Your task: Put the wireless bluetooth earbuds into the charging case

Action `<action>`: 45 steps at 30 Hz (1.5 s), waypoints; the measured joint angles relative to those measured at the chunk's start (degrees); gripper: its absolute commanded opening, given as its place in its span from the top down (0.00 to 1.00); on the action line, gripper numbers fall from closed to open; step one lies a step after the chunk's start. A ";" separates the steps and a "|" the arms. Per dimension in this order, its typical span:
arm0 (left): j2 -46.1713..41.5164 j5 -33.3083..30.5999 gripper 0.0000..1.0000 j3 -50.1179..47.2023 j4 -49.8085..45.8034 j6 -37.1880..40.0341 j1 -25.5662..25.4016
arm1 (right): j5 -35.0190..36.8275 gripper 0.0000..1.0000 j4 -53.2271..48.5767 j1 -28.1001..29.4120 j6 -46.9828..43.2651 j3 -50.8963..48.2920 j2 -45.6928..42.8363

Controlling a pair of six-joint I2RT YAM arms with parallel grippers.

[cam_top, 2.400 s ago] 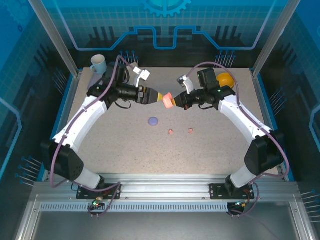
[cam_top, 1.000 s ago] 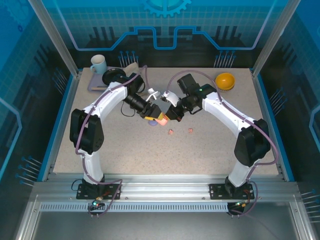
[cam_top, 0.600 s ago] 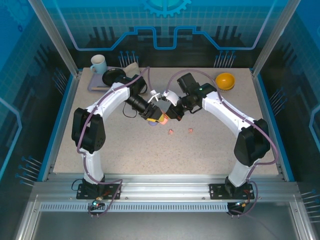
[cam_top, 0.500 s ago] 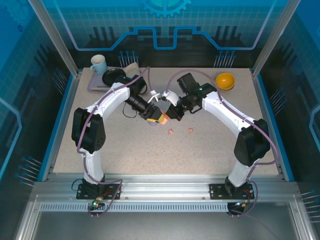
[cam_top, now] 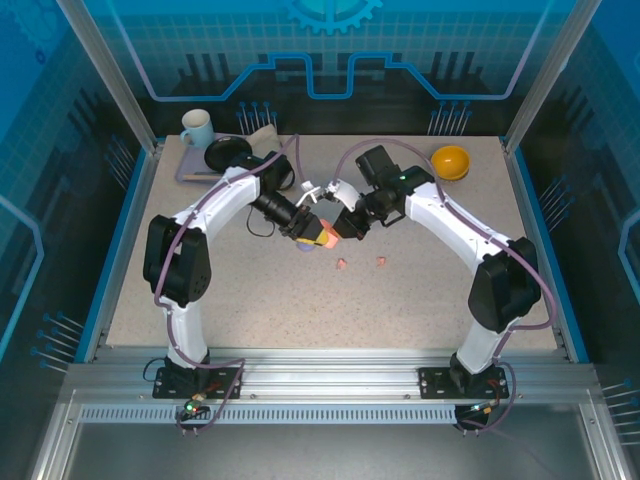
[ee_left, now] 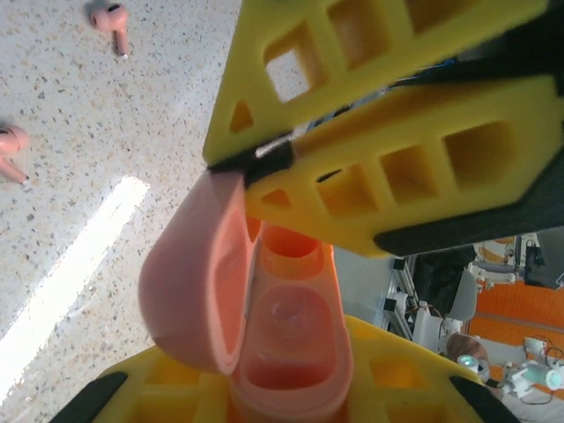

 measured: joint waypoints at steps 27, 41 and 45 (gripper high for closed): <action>-50.36 -36.30 1.00 -48.50 73.00 -19.61 -10.23 | 11.54 0.39 8.33 -6.91 46.82 -20.28 -23.93; -48.46 -62.34 1.00 -64.02 106.44 -10.05 -20.31 | 29.22 0.38 5.81 3.89 64.48 -15.19 -9.14; -46.29 -66.69 1.00 -65.51 111.03 -9.75 -20.31 | 30.86 0.39 5.46 5.77 66.97 -12.83 -3.13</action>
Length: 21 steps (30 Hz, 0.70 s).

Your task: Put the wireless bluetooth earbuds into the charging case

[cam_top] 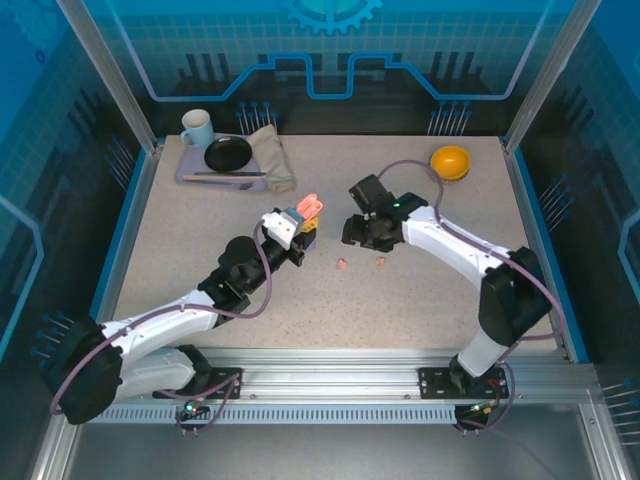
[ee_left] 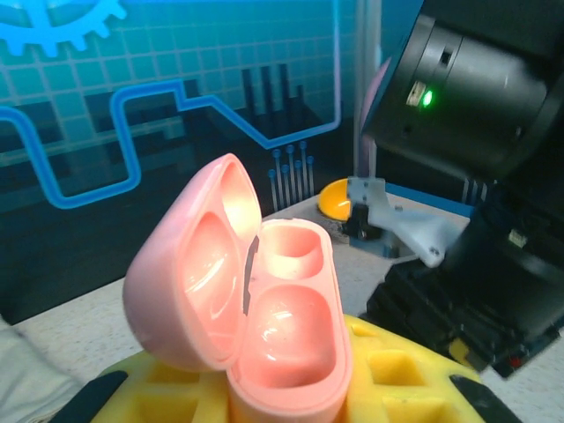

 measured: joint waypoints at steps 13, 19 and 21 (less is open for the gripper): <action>1.57 -5.03 1.00 -2.56 8.35 -4.24 3.13 | 2.80 0.39 -2.38 4.17 14.78 4.00 11.91; -0.66 -4.87 1.00 -3.39 8.41 -5.25 3.41 | 2.38 0.39 -2.75 4.55 21.46 5.33 15.63; -1.44 -4.68 1.00 -3.63 8.41 -5.35 3.50 | 2.29 0.39 -2.73 4.55 22.45 6.25 16.85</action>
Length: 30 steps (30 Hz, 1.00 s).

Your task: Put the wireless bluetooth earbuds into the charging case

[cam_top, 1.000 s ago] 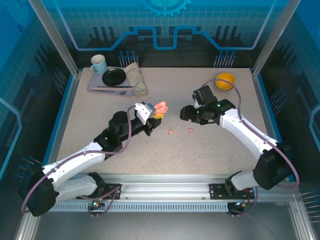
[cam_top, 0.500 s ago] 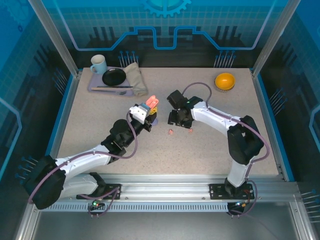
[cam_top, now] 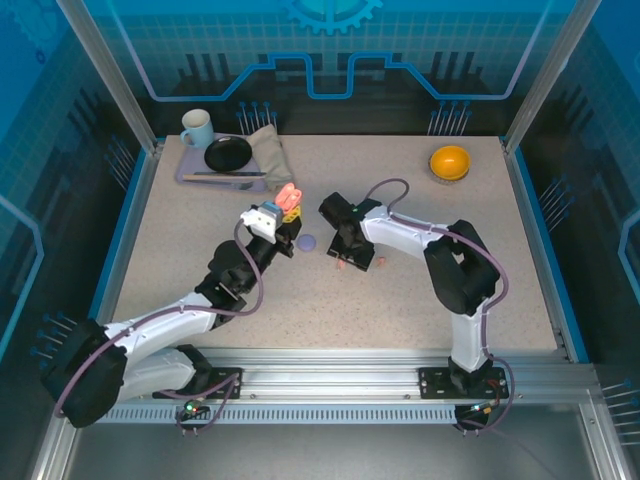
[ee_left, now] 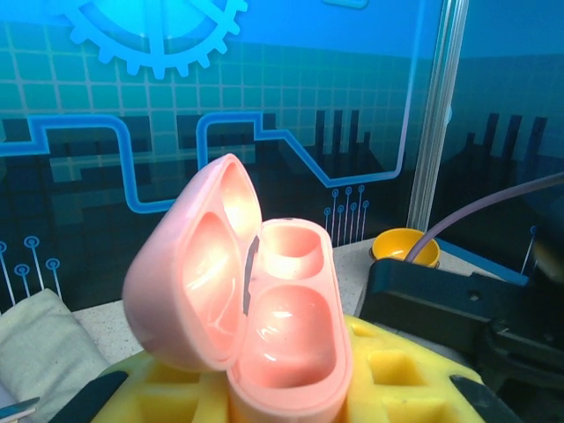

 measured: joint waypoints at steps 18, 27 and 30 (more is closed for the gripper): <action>-2.64 1.88 1.00 -0.04 -0.24 -1.33 1.09 | -1.31 0.46 0.02 0.50 2.12 2.34 4.46; -2.64 2.14 1.00 -0.04 -0.26 -1.36 1.36 | -1.44 0.54 0.07 0.66 2.08 3.96 5.51; -2.67 2.38 1.00 -0.04 -0.39 -1.36 1.38 | -1.44 0.56 0.11 0.66 1.88 4.15 5.84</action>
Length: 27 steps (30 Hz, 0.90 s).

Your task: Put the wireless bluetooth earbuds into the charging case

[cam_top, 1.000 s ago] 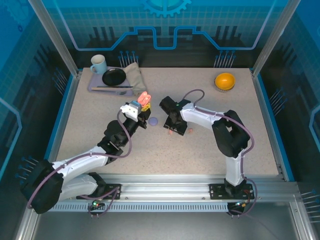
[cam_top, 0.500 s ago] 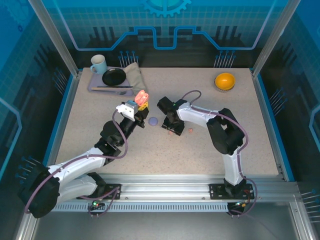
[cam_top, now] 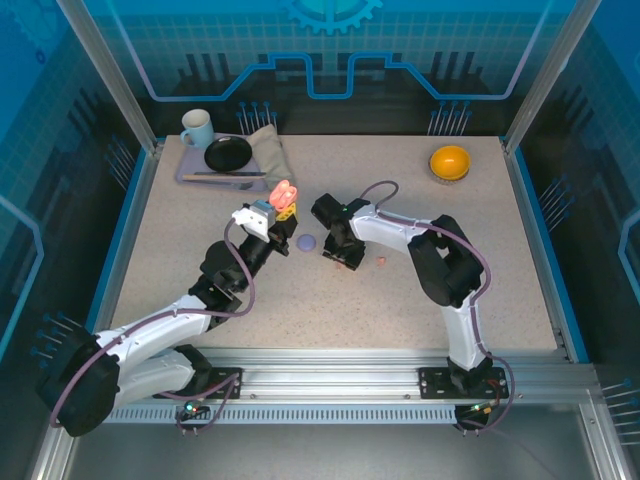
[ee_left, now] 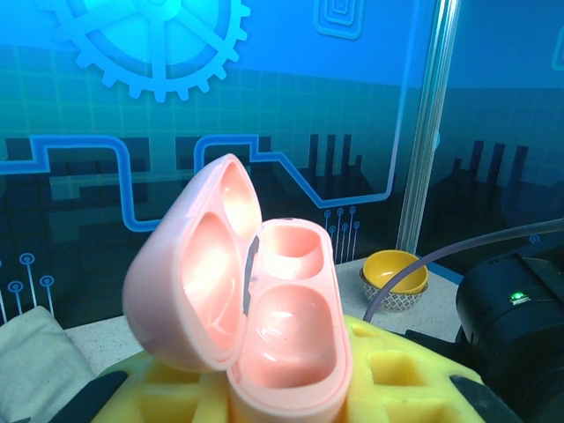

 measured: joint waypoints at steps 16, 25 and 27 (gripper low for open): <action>-0.55 1.62 1.00 0.00 -1.36 -0.04 0.52 | 0.00 0.63 -0.37 -0.02 -1.60 0.28 0.50; -0.96 2.38 1.00 0.00 -2.67 -0.04 0.68 | 0.24 0.73 -0.48 -0.02 -3.61 0.26 0.48; -0.96 2.51 1.00 0.00 -2.84 -0.04 0.68 | 0.42 0.74 -0.42 -0.02 -4.17 0.17 0.44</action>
